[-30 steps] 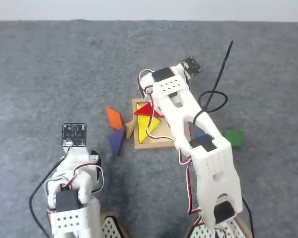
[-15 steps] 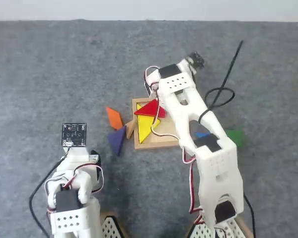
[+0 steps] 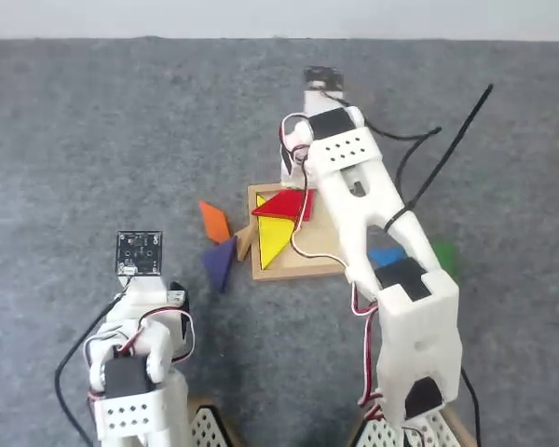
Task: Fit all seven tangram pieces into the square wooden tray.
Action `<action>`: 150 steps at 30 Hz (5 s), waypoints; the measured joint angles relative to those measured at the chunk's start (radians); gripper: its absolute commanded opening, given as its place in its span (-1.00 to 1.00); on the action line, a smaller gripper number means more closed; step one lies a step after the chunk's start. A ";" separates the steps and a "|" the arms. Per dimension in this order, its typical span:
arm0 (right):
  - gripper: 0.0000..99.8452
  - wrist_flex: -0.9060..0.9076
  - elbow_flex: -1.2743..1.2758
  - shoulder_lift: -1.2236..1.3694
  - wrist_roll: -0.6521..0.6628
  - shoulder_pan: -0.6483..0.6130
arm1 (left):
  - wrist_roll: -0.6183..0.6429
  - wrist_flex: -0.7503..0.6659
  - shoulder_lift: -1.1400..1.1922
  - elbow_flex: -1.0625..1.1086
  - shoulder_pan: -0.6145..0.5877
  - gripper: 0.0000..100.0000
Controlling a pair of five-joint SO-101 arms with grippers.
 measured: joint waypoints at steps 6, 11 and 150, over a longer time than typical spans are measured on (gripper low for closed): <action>-0.98 -0.107 0.000 0.000 0.284 -0.025 | 0.000 0.000 0.000 0.000 0.000 -0.81; -0.98 -0.235 0.000 0.000 0.255 -0.049 | 0.000 0.000 0.000 0.000 0.000 -0.81; -0.98 -0.397 1.283 -0.876 0.413 0.433 | 0.000 0.000 0.000 0.000 0.000 -0.81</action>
